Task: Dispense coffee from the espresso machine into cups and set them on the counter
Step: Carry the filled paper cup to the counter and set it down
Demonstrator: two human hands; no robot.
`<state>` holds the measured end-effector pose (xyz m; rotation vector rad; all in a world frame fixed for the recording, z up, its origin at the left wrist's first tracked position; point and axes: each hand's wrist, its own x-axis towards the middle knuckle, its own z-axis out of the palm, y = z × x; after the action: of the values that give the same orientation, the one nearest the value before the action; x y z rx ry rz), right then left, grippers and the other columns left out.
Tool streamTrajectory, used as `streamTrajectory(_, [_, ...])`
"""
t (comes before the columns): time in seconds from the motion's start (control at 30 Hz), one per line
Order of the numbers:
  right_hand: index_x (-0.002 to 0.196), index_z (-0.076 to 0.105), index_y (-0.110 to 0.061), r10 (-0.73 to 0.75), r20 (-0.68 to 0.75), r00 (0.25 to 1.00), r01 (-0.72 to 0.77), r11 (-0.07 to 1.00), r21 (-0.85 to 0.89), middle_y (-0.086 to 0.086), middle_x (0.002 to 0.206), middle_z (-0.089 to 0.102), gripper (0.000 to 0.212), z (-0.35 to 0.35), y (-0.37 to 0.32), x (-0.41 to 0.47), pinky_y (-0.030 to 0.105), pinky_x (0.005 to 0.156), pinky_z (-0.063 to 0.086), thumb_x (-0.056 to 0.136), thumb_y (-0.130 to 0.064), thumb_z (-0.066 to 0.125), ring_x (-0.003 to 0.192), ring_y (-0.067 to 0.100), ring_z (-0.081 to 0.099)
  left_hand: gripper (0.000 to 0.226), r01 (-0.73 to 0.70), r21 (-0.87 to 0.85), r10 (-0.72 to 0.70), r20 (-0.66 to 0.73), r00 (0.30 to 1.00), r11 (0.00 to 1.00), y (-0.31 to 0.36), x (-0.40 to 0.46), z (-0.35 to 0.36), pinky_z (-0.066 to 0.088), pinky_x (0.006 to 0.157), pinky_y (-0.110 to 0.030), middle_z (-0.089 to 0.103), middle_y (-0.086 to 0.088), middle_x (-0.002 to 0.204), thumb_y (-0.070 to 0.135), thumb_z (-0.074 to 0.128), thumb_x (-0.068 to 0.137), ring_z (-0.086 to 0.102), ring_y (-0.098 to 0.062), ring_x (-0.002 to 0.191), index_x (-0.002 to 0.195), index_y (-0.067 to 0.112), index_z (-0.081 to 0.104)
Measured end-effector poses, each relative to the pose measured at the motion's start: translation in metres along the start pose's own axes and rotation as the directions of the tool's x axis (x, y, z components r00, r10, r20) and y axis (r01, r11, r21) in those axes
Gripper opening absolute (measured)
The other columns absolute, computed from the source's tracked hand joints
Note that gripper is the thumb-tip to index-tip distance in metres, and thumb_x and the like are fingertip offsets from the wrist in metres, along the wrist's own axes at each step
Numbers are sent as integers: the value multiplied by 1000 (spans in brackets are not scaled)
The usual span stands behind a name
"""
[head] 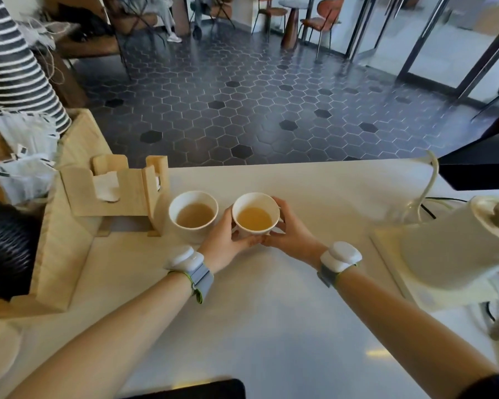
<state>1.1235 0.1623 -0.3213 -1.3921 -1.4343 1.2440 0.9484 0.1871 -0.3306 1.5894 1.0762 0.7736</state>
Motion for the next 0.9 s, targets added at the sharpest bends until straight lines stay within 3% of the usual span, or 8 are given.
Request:
streamTrajectory(0.1, [133, 28, -26, -6, 10, 1000, 6, 1000, -14, -2, 128, 44, 77, -1, 2, 3, 14, 83, 50, 77, 1, 73, 118, 15, 48, 86, 11, 7, -11, 3, 1000, 1000, -2, 2, 0, 40, 88, -2, 49, 7, 129, 25, 80, 74, 47, -9, 122, 143, 16, 30])
streamTrajectory(0.27, [137, 27, -25, 4, 34, 999, -4, 1000, -14, -5, 128, 45, 78, -3, 7, 5, 20, 89, 48, 78, -3, 74, 123, 17, 46, 91, 73, 37, -74, 30, 997, 997, -2, 1, -1, 39, 97, -21, 49, 1, 139, 44, 76, 70, 47, -13, 127, 143, 16, 29])
streamTrajectory(0.37, [138, 29, -24, 13, 18, 1000, -13, 1000, -8, -13, 123, 47, 77, -1, 9, 4, 16, 88, 46, 78, -8, 75, 123, 15, 46, 85, 83, 82, -86, 29, 996, 993, -2, -1, 0, 37, 99, -23, 48, 0, 142, 42, 74, 76, 45, -15, 130, 143, 16, 29])
streamTrajectory(0.53, [140, 26, -27, -9, -2, 1000, 9, 999, -49, -12, 129, 45, 79, 0, 13, 0, 26, 99, 37, 78, -16, 75, 124, 11, 43, 93, 95, 108, -98, 26, 995, 990, 1, -12, 0, 34, 110, -35, 43, -2, 147, 55, 66, 70, 38, -17, 136, 145, 15, 29])
streamTrajectory(0.63, [144, 20, -27, -5, -14, 1000, 3, 996, -91, -10, 137, 39, 88, -1, 13, -6, 32, 105, 35, 78, -19, 77, 128, 12, 38, 92, 115, 98, -118, 29, 993, 989, 1, -26, -2, 31, 112, -36, 35, -4, 151, 51, 67, 74, 33, -18, 139, 148, 15, 25])
streamTrajectory(0.73, [147, 11, -31, -22, -24, 999, 18, 988, -156, -3, 151, 27, 97, 0, 4, -14, 38, 109, 29, 76, -31, 77, 137, 18, 30, 94, 146, 130, -152, 31, 988, 981, 0, -48, -14, 30, 112, -34, 35, -3, 152, 61, 63, 69, 33, -17, 139, 146, 18, 31])
streamTrajectory(0.9, [145, 10, -42, -113, -87, 990, 95, 977, -190, -14, 144, 27, 99, 7, -20, -26, 28, 104, 21, 73, -42, 77, 128, 8, 28, 85, 116, 106, -119, 22, 993, 988, 10, -75, -36, 32, 110, -28, 41, 0, 148, 62, 64, 66, 36, -13, 137, 139, 23, 42])
